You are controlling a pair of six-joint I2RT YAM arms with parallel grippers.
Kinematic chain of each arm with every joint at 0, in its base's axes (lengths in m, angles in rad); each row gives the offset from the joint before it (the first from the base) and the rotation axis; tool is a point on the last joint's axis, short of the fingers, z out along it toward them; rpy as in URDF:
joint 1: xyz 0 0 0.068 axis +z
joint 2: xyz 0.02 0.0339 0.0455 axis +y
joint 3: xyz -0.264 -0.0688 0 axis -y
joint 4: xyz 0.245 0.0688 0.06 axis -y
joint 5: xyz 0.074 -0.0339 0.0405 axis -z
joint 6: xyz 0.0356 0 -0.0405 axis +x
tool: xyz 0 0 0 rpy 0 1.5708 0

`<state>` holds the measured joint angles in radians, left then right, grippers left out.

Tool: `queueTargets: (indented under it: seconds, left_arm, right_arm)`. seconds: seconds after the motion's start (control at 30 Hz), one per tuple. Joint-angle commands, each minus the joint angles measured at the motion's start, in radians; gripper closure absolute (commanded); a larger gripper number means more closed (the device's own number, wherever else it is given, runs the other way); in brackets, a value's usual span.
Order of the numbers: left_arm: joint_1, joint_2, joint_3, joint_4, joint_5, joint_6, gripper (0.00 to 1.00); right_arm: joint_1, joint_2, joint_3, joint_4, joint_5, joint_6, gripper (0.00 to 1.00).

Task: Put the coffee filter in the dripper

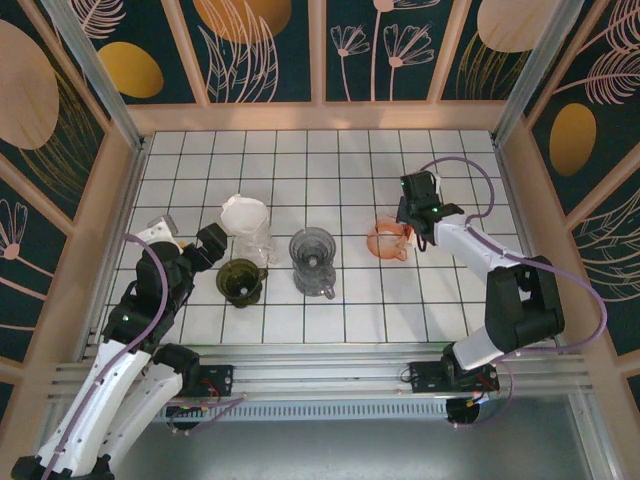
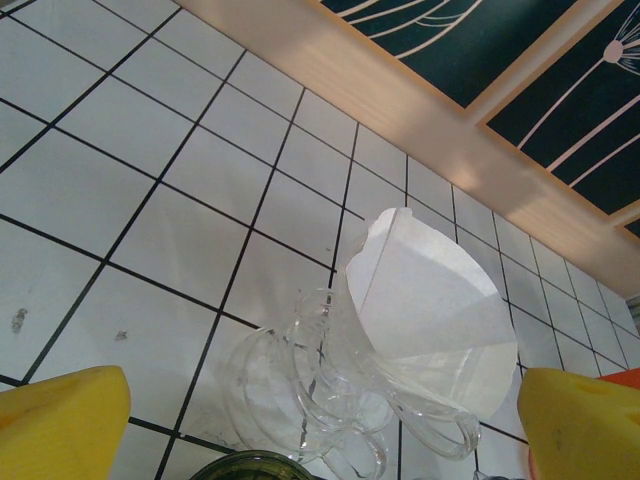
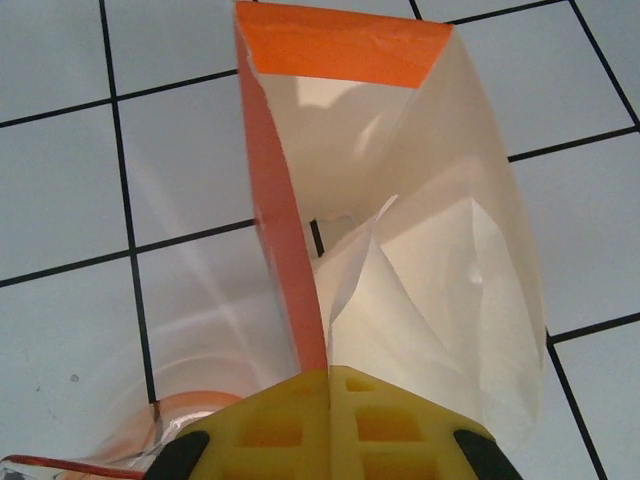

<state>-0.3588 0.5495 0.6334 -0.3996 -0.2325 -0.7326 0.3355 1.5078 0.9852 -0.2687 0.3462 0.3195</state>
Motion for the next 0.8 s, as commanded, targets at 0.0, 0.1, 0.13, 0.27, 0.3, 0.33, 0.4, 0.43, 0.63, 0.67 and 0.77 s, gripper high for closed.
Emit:
queueTargets:
  seconds: [0.0,0.1,0.13,0.27,0.3,0.33,0.4,0.43,0.63,0.67,0.77]
  left_arm:
    - [0.005,-0.003,-0.011,0.024,0.01,0.009,0.01]
    - [0.006,-0.004,-0.011,0.023,0.01,0.008,0.01]
    - [0.005,-0.005,-0.011,0.021,0.01,0.007,0.01]
    - [0.006,-0.008,-0.011,0.019,0.009,0.007,0.01]
    - [0.006,-0.008,-0.011,0.02,0.009,0.007,0.01]
    - [0.006,-0.007,-0.011,0.02,0.007,0.007,0.01]
    - [0.006,-0.008,-0.012,0.022,0.007,0.007,0.01]
    - [0.006,-0.006,-0.012,0.024,0.007,0.008,0.01]
    - [0.005,0.001,-0.012,0.031,0.012,0.01,0.01]
    - [0.006,0.004,-0.012,0.032,0.012,0.01,0.01]
    - [0.006,0.001,-0.011,0.027,0.013,0.01,0.01]
  right_arm:
    - [0.002,0.013,0.0,-0.006,-0.01,-0.007,0.81]
    - [0.003,0.0,0.001,-0.002,-0.02,-0.003,0.71]
    - [0.004,-0.006,0.002,-0.004,-0.022,-0.003,0.7]
    - [0.008,-0.033,0.002,-0.024,-0.043,0.0,0.67]
    - [0.011,-0.042,-0.003,-0.031,-0.055,0.0,0.67]
    - [0.015,-0.054,-0.009,-0.035,-0.069,0.0,0.66]
    - [0.025,-0.075,-0.026,-0.038,-0.1,-0.002,0.66]
    - [0.033,-0.087,-0.036,-0.04,-0.105,-0.001,0.65]
    - [0.062,-0.136,-0.071,-0.041,-0.11,0.025,0.65]
    - [0.062,-0.141,-0.072,-0.044,-0.108,0.026,0.67]
    - [0.053,-0.143,-0.054,-0.078,-0.07,0.027,0.73]
